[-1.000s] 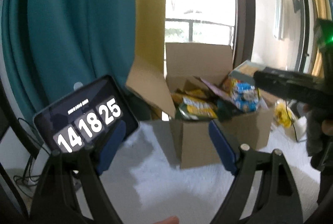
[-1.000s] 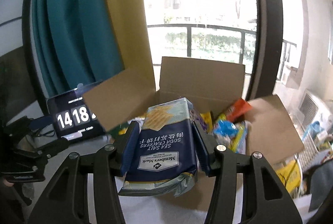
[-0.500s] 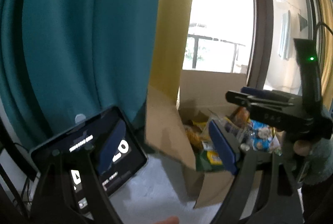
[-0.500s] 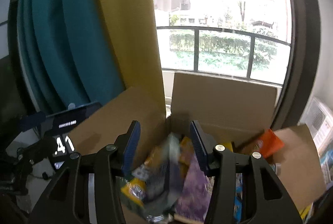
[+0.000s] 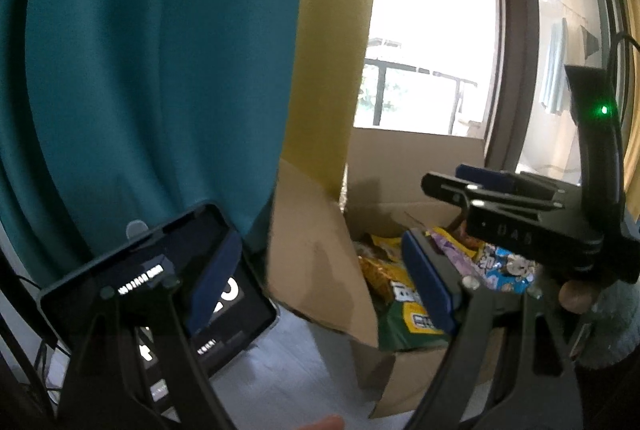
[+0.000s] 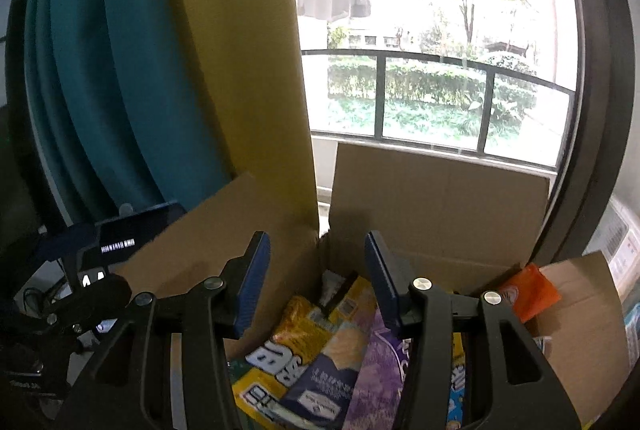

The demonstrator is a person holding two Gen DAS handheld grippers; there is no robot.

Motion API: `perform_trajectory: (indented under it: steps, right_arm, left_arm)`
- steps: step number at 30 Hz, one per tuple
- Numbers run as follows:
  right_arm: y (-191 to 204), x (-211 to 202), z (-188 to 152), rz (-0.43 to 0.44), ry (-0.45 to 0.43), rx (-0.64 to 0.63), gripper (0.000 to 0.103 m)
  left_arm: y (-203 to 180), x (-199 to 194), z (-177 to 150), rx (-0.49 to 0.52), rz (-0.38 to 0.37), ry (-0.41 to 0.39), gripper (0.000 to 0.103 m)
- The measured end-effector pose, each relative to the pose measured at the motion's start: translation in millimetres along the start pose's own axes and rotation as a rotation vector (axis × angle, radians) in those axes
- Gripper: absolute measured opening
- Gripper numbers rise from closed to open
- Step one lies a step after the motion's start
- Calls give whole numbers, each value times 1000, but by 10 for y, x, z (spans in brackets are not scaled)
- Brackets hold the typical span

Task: Organize snacks

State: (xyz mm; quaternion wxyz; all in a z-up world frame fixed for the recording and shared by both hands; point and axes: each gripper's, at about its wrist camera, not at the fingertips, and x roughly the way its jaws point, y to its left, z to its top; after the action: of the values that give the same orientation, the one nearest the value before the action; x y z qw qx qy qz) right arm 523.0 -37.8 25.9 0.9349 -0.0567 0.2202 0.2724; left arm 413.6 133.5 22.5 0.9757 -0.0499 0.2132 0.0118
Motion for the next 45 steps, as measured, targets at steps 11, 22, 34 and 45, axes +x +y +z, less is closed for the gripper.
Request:
perform_trajectory:
  steps: [11, 22, 34, 45]
  right_arm:
    - [82, -393, -156, -22, 19, -36, 52]
    - [127, -918, -382, -35, 10, -39, 52]
    - [163, -1461, -736, -59, 21, -49, 52]
    - [168, -1973, -1134, -73, 32, -15, 52]
  left_arm:
    - [-149, -302, -72, -10, -22, -22, 84]
    - [-332, -677, -205, -13, -34, -42, 84]
    - [-628, -1017, -455, -4, -61, -28, 84]
    - [-921, -1394, -790, 12, -68, 24, 93]
